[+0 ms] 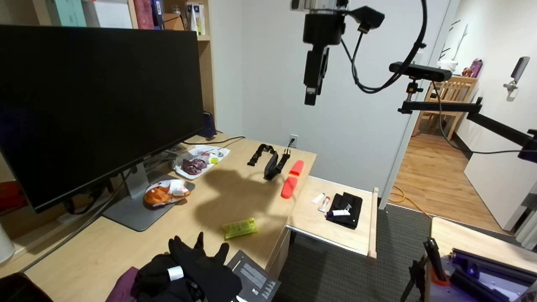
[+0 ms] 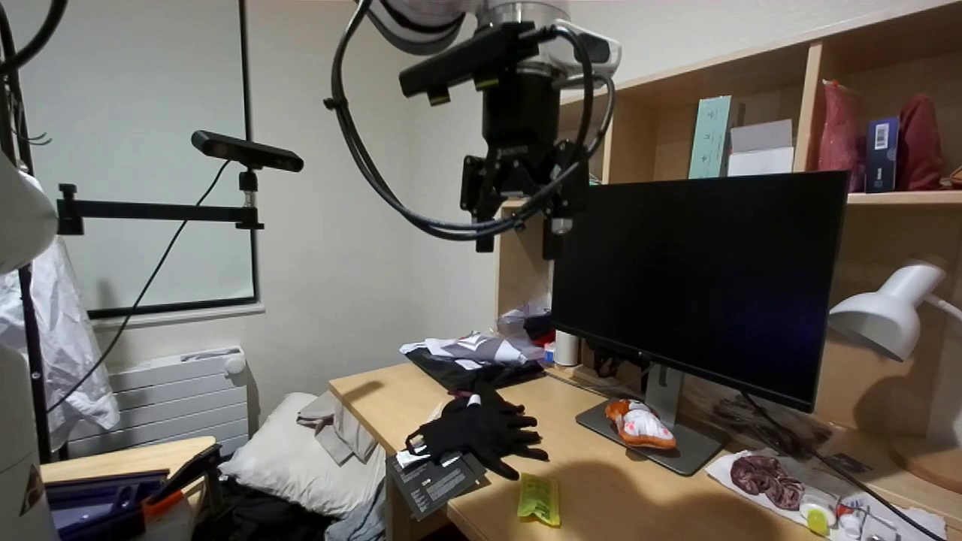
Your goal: Pick the orange object and put it on the drawer tray
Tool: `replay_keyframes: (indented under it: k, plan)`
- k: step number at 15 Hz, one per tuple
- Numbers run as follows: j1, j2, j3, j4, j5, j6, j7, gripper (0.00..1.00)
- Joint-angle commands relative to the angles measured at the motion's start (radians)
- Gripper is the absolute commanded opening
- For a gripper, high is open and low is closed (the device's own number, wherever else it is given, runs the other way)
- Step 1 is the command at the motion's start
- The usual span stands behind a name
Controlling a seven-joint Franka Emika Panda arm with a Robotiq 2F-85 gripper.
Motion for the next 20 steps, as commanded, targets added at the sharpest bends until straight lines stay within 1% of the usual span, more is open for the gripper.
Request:
replay_keyframes:
  k: [1,4,6,7,10,11,12,14,18,19,20]
  plan:
    - [-0.009,0.066,0.009,-0.041,0.01,0.16,-0.021,1.0]
    - [-0.017,0.139,0.01,-0.054,0.026,0.256,-0.001,1.0]
    - [-0.026,0.198,0.011,-0.05,0.067,0.315,0.048,1.0]
    - [-0.034,0.232,0.013,-0.044,0.089,0.348,0.104,1.0]
    - [-0.048,0.318,0.022,-0.008,0.136,0.371,0.23,1.0]
    - [-0.053,0.332,0.024,0.01,0.122,0.314,0.284,1.0]
    - [-0.054,0.288,0.028,-0.034,0.103,0.349,0.21,1.0]
    - [-0.056,0.309,0.031,-0.027,0.101,0.349,0.222,1.0]
    - [-0.055,0.303,0.033,-0.027,0.101,0.349,0.222,1.0]
    - [-0.05,0.297,0.037,-0.048,0.128,0.413,0.297,1.0]
    - [-0.05,0.298,0.038,-0.053,0.156,0.439,0.345,1.0]
